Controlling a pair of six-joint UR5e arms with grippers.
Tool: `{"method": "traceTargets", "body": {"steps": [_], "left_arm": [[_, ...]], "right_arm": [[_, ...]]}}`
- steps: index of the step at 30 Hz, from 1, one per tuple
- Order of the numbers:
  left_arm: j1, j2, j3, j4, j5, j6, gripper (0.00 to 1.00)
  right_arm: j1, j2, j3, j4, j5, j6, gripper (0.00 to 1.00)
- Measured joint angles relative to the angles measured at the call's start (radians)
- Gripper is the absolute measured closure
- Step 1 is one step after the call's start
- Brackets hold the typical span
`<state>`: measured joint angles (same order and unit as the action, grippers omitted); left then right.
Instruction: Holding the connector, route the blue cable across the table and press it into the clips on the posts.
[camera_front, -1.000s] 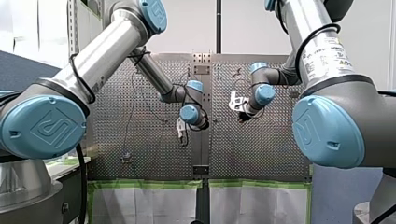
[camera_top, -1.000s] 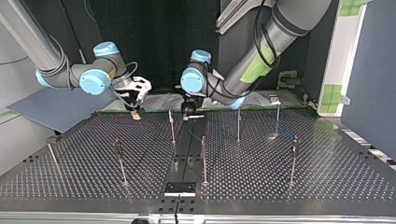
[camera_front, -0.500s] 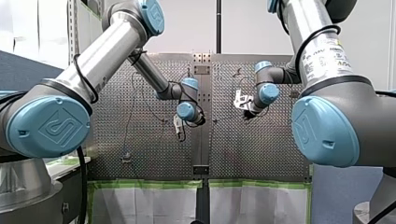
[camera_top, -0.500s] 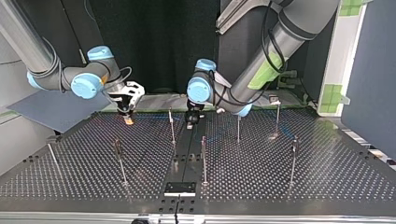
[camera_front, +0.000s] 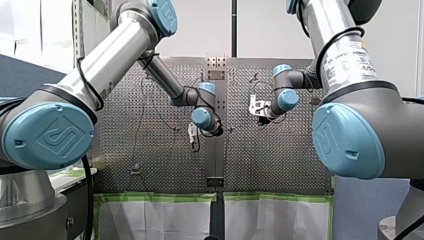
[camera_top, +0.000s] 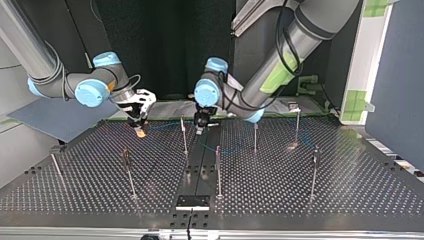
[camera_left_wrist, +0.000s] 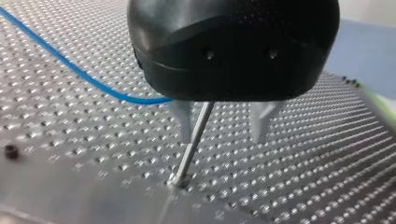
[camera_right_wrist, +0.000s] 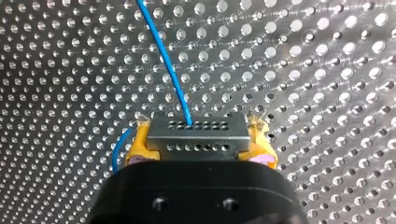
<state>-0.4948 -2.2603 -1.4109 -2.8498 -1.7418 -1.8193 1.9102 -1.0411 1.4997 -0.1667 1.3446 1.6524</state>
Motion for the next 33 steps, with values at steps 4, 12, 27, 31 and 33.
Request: {"method": "traceTargets", "body": {"steps": [4,12,27,31,33], "left_arm": [[-0.012,0.021,0.000,-0.038,-0.022,0.007,0.00],[-0.072,0.072,-0.001,-0.121,-0.068,0.006,0.00],[-0.194,0.075,0.002,-0.153,-0.097,-0.008,0.00],[-0.211,0.068,0.022,-0.119,-0.123,-0.035,0.00],[-0.214,0.063,0.042,-0.097,-0.141,-0.056,0.00]], "right_arm": [[0.000,0.001,0.000,-0.001,-0.003,-0.003,1.00],[0.006,0.002,0.000,-0.002,-0.005,-0.005,1.00],[-0.024,0.002,0.000,-0.002,-0.007,0.002,1.00],[-0.033,0.002,-0.002,-0.002,-0.012,0.001,1.00],[-0.038,0.001,-0.003,-0.001,-0.015,-0.002,1.00]]}}
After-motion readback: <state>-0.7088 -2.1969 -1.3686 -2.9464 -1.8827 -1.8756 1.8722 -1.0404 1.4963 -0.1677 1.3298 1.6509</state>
